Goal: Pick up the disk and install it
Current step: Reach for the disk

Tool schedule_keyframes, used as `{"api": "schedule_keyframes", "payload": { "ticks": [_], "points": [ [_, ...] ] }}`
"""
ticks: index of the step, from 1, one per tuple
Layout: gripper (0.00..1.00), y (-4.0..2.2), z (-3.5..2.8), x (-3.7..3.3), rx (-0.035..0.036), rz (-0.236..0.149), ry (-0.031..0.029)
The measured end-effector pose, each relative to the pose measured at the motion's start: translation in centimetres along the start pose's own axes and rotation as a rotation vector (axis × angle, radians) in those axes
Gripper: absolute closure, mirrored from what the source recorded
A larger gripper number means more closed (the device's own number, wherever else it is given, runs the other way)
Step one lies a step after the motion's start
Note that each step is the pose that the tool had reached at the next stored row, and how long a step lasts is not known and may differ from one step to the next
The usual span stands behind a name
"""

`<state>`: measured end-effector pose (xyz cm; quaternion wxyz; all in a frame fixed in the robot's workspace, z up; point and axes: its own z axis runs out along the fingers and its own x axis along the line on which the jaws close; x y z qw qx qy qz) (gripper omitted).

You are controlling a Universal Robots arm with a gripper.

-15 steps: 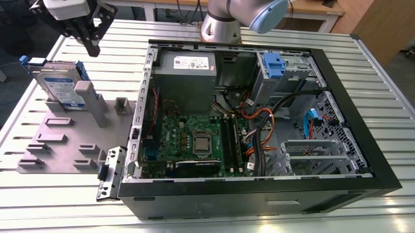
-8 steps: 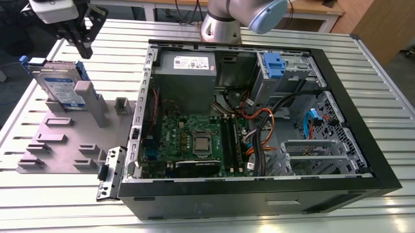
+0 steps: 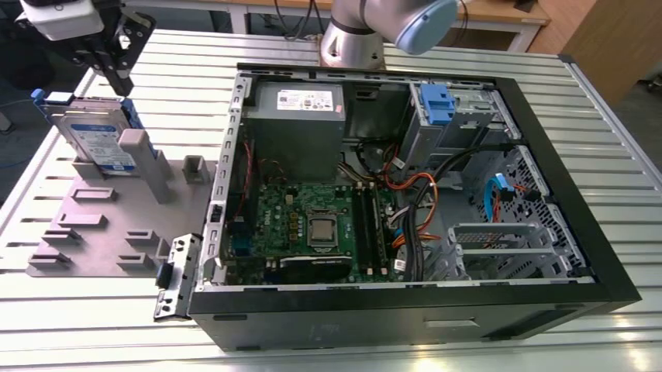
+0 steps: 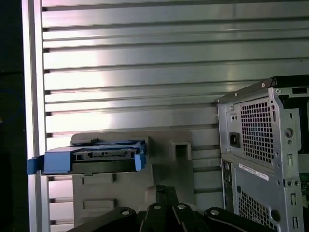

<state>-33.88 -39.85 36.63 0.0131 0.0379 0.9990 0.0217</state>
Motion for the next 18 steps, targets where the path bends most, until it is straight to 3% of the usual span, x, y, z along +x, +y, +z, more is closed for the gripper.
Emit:
{"api": "schedule_keyframes", "payload": {
  "ticks": [18],
  "points": [
    [0.89,0.99,1.12,3.88,0.0,0.0,-0.0001]
  ]
}}
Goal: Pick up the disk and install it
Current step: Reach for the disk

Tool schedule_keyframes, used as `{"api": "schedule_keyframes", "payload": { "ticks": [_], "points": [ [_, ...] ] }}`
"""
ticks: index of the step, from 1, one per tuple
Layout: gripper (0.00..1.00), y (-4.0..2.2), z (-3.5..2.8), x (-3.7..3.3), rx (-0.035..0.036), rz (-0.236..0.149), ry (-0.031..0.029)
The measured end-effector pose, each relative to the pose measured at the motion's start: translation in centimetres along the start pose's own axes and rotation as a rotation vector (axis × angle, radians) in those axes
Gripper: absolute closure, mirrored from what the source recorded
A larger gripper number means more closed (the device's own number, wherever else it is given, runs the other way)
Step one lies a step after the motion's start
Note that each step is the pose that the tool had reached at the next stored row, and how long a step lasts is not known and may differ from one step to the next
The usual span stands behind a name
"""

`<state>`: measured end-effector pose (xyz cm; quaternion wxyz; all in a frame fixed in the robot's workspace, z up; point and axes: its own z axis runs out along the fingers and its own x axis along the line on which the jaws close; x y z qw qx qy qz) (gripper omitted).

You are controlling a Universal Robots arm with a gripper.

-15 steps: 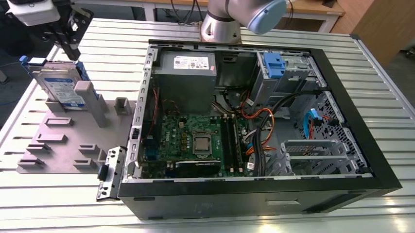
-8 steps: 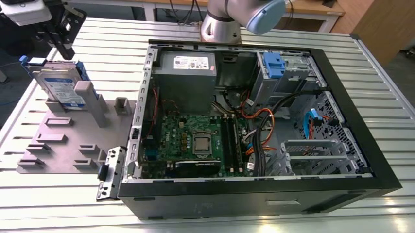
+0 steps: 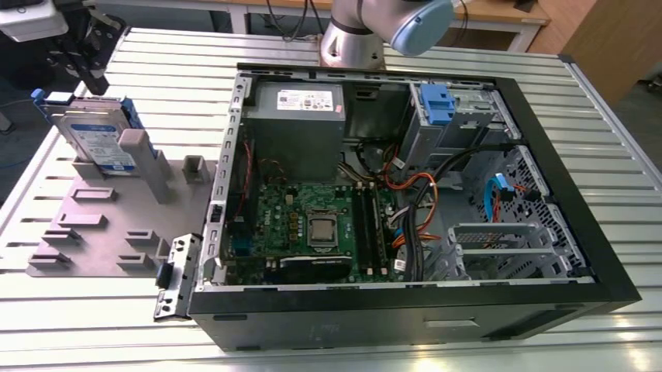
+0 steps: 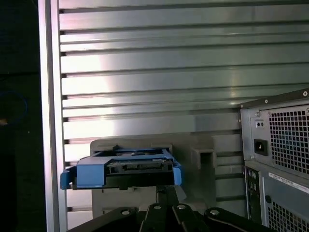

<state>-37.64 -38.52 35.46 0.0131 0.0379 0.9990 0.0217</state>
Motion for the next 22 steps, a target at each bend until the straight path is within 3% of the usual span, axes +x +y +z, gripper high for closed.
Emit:
{"api": "schedule_keyframes", "payload": {
  "ticks": [12,21,22],
  "points": [
    [0.89,-0.01,1.1,2.32,0.0001,0.0,0.0001],
    [0.89,0.0,1.34,2.63,0.0003,0.0,0.0003],
    [0.89,0.0,1.36,2.63,0.0003,0.0,0.0029]
  ]
}}
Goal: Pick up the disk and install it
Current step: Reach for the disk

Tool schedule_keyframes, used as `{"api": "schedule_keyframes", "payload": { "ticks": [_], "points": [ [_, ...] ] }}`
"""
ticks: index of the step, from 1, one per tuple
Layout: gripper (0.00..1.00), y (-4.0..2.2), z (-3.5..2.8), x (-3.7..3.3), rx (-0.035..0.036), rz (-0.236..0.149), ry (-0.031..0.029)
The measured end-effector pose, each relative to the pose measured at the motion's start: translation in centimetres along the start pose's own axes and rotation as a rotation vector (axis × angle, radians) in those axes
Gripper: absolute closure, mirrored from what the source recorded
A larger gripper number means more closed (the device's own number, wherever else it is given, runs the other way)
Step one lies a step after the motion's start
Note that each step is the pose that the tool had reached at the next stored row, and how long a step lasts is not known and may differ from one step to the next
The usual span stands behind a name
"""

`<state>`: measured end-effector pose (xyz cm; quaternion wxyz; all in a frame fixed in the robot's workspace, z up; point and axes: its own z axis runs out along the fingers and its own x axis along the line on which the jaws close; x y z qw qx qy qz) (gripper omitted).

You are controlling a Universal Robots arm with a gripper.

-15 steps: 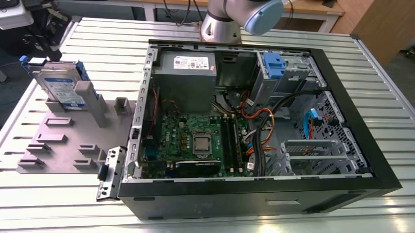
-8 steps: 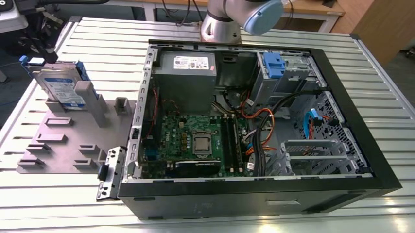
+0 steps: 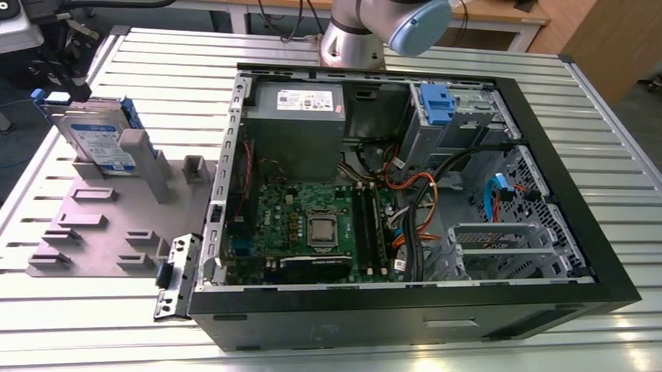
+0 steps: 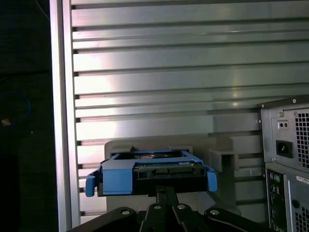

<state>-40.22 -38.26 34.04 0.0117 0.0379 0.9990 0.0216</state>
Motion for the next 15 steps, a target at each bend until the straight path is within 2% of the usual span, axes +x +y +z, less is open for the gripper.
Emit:
{"api": "schedule_keyframes", "payload": {
  "ticks": [2,7,15],
  "points": [
    [0.89,0.0,0.03,0.0,0.0013,0.001,0.0178],
    [0.89,0.0,0.03,0.0,0.0017,0.001,0.0209],
    [0.89,0.01,0.38,0.2,0.0006,0.001,0.0211]
  ]
}}
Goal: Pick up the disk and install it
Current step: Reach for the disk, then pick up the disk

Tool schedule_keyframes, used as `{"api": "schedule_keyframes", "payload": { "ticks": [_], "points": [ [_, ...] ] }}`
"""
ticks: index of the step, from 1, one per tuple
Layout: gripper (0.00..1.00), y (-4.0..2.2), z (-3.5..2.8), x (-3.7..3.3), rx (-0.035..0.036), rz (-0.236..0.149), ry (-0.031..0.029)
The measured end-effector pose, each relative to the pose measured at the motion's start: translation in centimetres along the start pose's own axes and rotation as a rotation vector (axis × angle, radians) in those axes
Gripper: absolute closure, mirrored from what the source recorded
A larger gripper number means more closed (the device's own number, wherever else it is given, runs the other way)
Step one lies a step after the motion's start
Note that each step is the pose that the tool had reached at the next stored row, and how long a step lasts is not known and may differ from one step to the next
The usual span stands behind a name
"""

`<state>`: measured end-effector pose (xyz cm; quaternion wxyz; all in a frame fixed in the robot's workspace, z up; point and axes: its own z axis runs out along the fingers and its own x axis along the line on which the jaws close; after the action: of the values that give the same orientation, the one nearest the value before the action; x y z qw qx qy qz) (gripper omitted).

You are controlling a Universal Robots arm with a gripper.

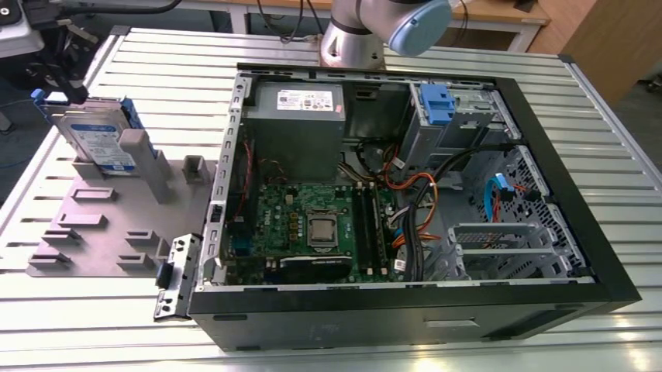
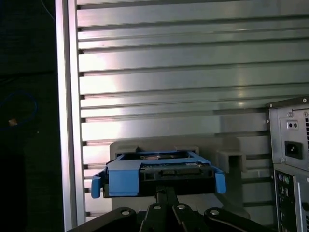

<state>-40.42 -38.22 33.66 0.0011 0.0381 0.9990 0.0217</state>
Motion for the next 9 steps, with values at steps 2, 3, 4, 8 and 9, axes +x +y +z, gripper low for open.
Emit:
{"api": "schedule_keyframes", "payload": {
  "ticks": [2,3,4,8,9],
  "points": [
    [0.89,0.0,0.05,0.13,-0.0001,0.0,-0.0002],
    [0.89,0.0,0.05,0.14,-0.0001,0.0,-0.0001],
    [0.89,0.0,0.05,0.14,-0.0001,0.0,-0.0001],
    [0.89,0.0,0.05,0.21,-0.0001,0.0,-0.0001],
    [0.89,0.0,0.05,0.22,-0.0001,0.0,-0.0001]
  ]
}}
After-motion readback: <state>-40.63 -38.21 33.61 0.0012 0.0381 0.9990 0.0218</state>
